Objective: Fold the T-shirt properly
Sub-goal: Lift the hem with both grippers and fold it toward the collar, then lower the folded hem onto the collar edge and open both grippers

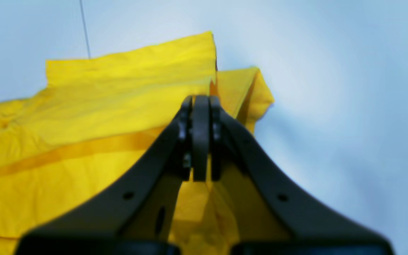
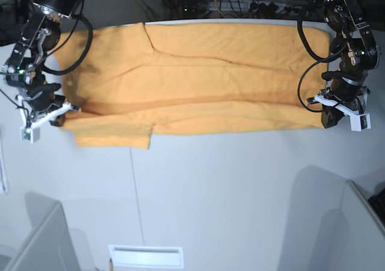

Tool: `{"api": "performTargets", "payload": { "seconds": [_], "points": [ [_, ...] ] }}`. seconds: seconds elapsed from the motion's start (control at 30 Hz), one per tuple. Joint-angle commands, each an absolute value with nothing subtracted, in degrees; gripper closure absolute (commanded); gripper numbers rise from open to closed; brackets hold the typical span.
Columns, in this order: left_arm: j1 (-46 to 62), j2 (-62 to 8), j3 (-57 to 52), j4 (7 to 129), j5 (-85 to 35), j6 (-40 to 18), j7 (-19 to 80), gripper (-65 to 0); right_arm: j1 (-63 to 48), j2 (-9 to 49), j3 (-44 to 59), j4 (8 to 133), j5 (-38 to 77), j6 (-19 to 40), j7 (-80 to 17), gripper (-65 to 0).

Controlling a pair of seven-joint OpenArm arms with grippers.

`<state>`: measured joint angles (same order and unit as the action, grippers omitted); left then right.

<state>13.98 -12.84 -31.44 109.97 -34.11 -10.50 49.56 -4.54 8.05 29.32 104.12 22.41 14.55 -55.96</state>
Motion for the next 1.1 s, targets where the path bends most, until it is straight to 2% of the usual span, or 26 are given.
{"api": "performTargets", "payload": {
  "seconds": [0.0,0.33,0.83,1.07],
  "points": [
    [13.8,-14.0,-31.8,111.3,-34.6,-10.6,48.3,0.0,-3.8,8.7,29.7,106.1,23.0,14.5,-55.2,0.0],
    [15.3,-14.9,-31.7,112.0,-34.6,-10.6,48.4,0.0,-7.5,9.0,35.9,109.8,29.2,14.5,-59.9,0.0],
    [17.5,-15.7,-31.6,112.5,-34.1,-10.7,48.4,0.0,-15.7,8.6,35.6,114.6,29.3,14.6,-60.0,0.0],
    [20.0,-16.1,-31.3,112.7,-34.2,-10.7,48.4,0.0,-18.7,5.8,35.6,114.6,29.2,14.6,-59.7,0.0]
  ]
}}
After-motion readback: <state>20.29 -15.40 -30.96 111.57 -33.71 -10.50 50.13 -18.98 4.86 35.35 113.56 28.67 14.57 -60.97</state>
